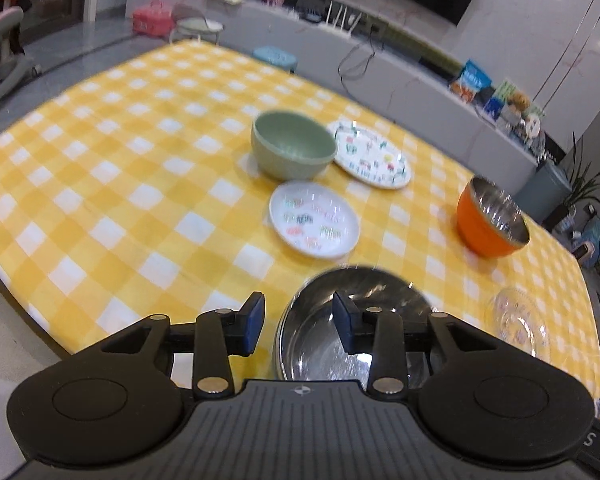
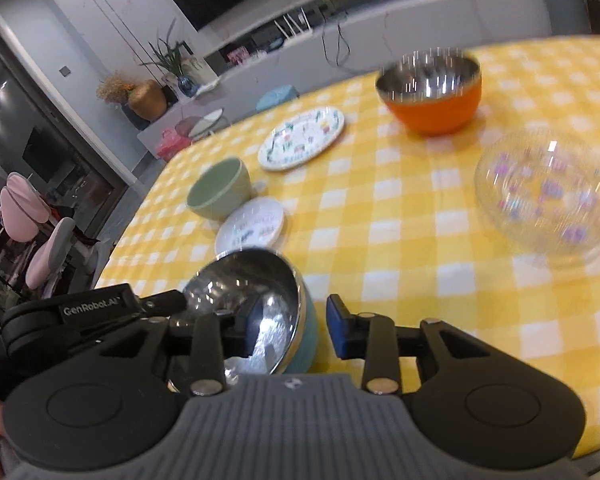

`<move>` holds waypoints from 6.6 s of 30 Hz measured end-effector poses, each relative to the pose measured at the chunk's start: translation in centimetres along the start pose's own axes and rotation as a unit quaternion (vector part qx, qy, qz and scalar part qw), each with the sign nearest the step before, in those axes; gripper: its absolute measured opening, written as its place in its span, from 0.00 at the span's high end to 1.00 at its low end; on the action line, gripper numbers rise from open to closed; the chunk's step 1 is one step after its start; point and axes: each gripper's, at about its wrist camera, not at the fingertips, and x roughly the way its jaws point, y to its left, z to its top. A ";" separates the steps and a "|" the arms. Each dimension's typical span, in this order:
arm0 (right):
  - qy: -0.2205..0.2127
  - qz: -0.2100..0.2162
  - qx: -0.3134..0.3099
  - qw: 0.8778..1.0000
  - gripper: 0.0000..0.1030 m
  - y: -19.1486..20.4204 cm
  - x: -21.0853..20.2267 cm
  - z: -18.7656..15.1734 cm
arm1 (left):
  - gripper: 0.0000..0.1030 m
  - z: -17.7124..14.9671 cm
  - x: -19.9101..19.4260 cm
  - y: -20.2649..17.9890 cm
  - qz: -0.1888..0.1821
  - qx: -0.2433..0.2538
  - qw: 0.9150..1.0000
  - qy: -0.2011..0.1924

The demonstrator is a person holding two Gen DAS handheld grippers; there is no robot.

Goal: Organize plates and bowls

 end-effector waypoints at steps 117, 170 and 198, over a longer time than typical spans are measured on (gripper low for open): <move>-0.036 0.026 -0.006 0.999 0.91 2.0 -5.5 6.2 | 0.90 6.8 -4.7 -7.3 0.014 0.062 0.997 0.039; 0.095 -0.053 -0.044 0.993 0.90 2.8 2.3 2.6 | 0.81 4.8 -0.3 -0.3 -0.016 0.037 0.988 0.147; 0.085 -0.024 -0.055 0.995 0.63 5.5 7.1 10.2 | 0.66 11.3 2.1 0.9 -0.033 0.055 0.995 0.071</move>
